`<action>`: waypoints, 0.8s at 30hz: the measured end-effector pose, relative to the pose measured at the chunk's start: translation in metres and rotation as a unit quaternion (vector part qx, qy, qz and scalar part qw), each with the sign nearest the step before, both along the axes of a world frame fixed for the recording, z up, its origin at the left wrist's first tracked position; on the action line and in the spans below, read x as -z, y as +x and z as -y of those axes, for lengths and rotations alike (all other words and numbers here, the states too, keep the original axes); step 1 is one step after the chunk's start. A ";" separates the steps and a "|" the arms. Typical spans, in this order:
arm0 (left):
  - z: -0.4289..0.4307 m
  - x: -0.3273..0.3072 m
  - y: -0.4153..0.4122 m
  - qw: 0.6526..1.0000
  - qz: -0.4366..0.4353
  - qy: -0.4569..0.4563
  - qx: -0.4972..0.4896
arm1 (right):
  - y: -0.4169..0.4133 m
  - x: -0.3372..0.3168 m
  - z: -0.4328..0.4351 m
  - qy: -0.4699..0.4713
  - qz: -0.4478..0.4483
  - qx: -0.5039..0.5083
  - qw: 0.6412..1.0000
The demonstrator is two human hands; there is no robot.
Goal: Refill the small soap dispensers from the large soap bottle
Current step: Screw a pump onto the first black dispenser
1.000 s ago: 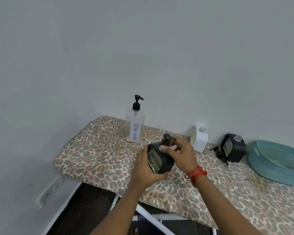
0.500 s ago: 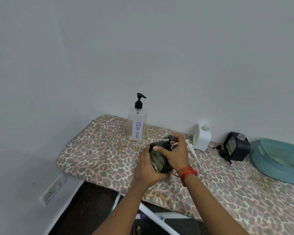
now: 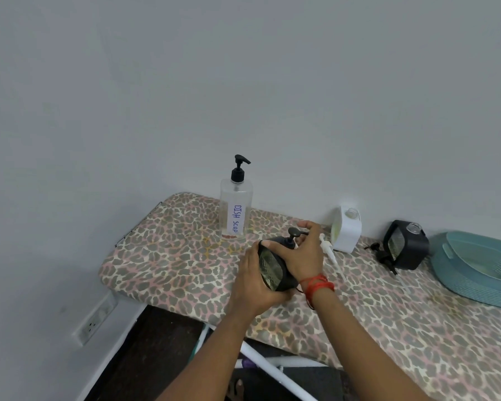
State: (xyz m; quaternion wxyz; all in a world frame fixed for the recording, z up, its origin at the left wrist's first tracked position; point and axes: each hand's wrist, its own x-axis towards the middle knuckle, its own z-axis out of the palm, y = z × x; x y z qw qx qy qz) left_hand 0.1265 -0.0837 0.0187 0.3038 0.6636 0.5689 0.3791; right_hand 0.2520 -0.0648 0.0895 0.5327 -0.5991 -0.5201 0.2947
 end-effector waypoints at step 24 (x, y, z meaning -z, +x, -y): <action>-0.003 0.004 -0.003 1.000 0.023 0.006 0.002 | 0.027 -0.007 0.005 -0.029 -0.045 -0.152 0.987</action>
